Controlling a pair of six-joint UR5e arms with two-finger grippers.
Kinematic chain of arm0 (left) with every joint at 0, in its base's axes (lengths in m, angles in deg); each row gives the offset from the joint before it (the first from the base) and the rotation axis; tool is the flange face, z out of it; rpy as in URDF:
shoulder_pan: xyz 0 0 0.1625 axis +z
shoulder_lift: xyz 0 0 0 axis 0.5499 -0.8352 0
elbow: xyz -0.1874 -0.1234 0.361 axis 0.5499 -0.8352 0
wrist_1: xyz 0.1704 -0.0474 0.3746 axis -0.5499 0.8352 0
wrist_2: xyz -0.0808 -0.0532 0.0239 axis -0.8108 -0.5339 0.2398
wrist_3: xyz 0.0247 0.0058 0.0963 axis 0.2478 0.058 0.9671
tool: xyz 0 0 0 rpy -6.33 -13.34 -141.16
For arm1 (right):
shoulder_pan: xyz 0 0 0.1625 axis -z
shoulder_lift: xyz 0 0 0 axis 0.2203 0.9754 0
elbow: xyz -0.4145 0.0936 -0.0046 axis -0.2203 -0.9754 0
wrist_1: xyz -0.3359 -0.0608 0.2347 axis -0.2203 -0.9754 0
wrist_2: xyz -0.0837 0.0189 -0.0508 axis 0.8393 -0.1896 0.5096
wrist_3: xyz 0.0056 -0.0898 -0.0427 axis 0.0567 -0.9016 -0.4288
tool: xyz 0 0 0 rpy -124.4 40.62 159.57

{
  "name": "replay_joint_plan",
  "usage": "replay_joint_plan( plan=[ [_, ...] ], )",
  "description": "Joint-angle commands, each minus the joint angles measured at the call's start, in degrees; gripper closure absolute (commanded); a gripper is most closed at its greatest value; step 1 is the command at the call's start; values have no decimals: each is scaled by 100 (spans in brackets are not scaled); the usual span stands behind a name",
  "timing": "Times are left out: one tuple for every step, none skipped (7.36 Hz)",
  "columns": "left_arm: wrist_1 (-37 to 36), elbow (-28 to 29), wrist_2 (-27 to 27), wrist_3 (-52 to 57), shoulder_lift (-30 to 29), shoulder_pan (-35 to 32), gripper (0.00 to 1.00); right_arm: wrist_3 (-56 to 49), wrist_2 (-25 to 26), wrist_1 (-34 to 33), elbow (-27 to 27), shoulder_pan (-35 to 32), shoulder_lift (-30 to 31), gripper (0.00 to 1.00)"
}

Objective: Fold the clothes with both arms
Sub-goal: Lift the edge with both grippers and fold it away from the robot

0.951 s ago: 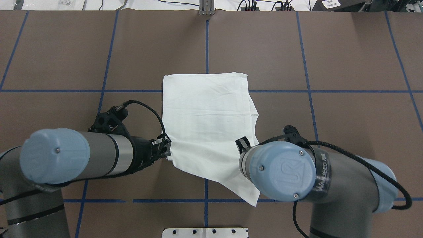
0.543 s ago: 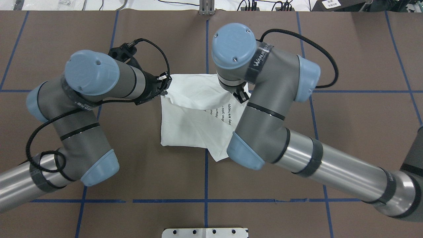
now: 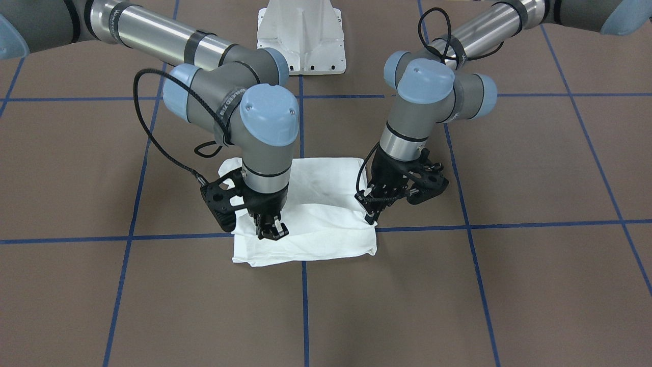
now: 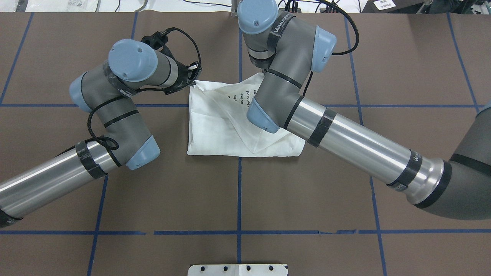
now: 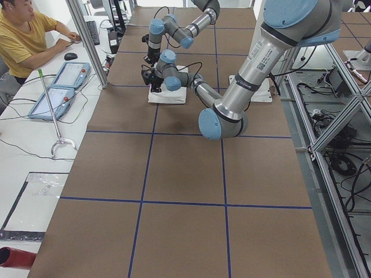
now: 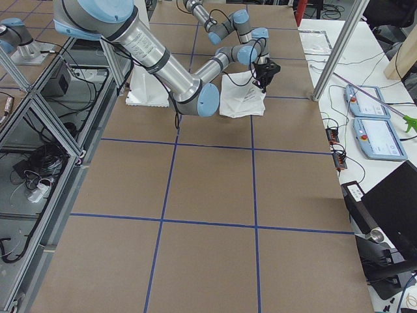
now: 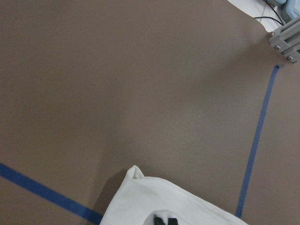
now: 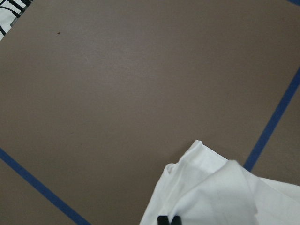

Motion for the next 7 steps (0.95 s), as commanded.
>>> replay_joint_plan(
  plan=[
    [363, 534, 14, 46, -197, -117, 100, -99, -37, 482, -416, -39, -81, 100],
    [373, 569, 14, 273, -197, -187, 62, -300, -46, 605, -512, -82, -89, 1],
    [399, 569, 5, 666, -197, -414, 45, -998, -429, 607, -504, -413, -63, 0],
    [495, 613, -4, 853, -188, -573, 43, -1605, -824, 607, -495, -765, 41, 0],
    [505, 613, -30, 1003, -180, -688, 43, -2124, -854, 624, -443, -925, 277, 0],
    [505, 613, -39, 1117, -162, -750, 43, -2660, -872, 633, -312, -1057, 506, 0],
    [513, 613, -178, 1371, -101, -838, 43, -2805, -959, 624, 124, -1102, 848, 0]
  ],
)
